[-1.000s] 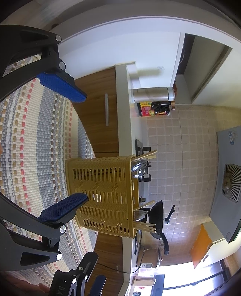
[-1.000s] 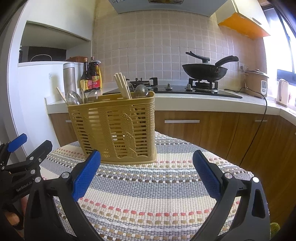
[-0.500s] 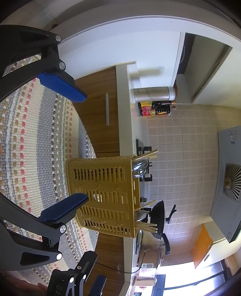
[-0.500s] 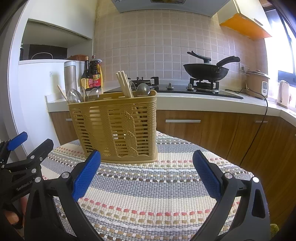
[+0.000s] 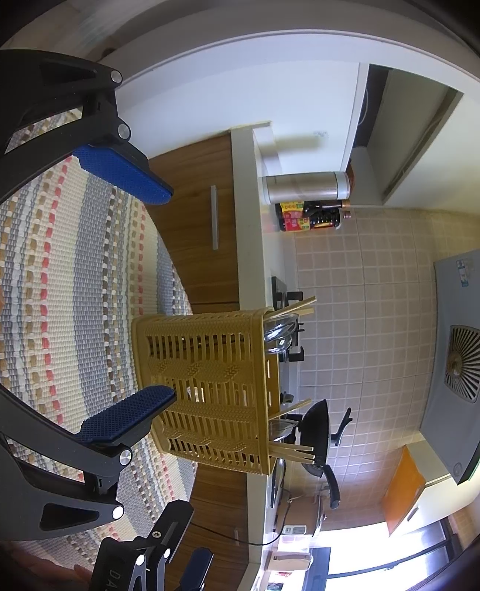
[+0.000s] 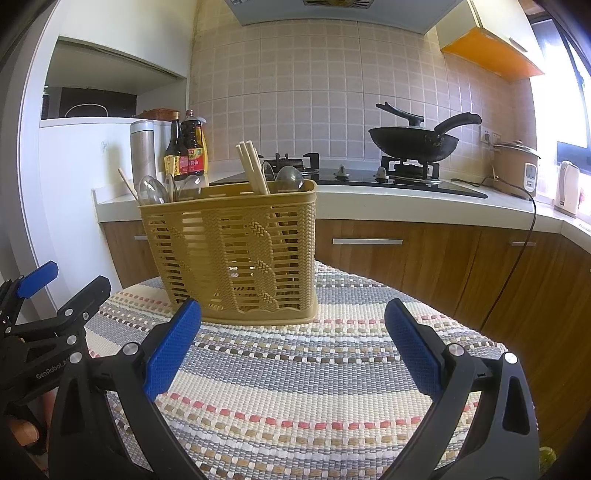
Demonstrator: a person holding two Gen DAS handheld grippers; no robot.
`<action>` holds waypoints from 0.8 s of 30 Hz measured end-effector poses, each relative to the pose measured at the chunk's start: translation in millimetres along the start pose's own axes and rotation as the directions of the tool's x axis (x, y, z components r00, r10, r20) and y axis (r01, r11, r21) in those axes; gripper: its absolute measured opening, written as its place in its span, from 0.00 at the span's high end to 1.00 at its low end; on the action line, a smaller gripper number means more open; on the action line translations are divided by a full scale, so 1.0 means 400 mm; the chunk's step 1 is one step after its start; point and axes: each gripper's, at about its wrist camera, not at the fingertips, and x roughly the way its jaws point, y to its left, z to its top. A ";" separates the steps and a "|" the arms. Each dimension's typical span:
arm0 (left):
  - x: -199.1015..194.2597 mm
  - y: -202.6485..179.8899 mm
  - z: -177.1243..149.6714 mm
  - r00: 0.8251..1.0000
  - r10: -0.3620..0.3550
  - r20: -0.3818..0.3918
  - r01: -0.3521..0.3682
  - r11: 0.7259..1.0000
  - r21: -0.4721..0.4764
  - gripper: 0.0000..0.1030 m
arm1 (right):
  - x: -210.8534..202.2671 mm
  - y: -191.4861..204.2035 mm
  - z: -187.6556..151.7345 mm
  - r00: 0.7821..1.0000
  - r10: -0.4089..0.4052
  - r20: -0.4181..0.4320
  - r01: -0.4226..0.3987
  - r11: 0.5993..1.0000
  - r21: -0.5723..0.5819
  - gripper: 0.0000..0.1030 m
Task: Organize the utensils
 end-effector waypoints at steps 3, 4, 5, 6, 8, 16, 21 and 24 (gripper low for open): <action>0.001 0.000 0.000 1.000 0.000 0.001 0.000 1.000 0.001 0.07 | 0.002 0.004 -0.002 1.000 -0.002 -0.001 0.002 1.000 -0.006 0.08; 0.000 0.000 0.000 1.000 0.000 0.000 0.000 1.000 0.000 0.07 | 0.004 0.005 -0.002 1.000 -0.002 -0.001 0.002 1.000 -0.007 0.08; 0.000 0.000 0.000 1.000 0.000 0.000 0.000 1.000 0.000 0.07 | 0.004 0.006 -0.003 1.000 -0.002 -0.001 0.002 1.000 -0.007 0.08; 0.000 0.000 0.000 1.000 0.001 0.000 -0.001 1.000 0.000 0.07 | 0.004 0.007 -0.003 1.000 -0.003 -0.002 0.003 1.000 -0.007 0.08; 0.000 0.000 0.000 1.000 0.000 0.001 0.000 1.000 0.000 0.07 | 0.004 0.007 -0.003 1.000 -0.003 -0.002 0.003 1.000 -0.006 0.08; 0.000 0.000 0.000 1.000 0.002 0.000 -0.002 1.000 0.006 0.07 | 0.004 0.012 -0.005 1.000 -0.005 -0.006 0.005 1.000 -0.008 0.08; 0.001 0.000 0.000 1.000 -0.003 -0.002 0.003 1.000 0.009 0.07 | 0.004 0.013 -0.004 1.000 -0.004 -0.007 0.003 1.000 -0.013 0.08; 0.001 -0.003 0.001 1.000 -0.008 -0.003 0.008 1.000 0.018 0.07 | 0.004 0.014 -0.004 1.000 -0.004 -0.007 0.004 1.000 -0.015 0.08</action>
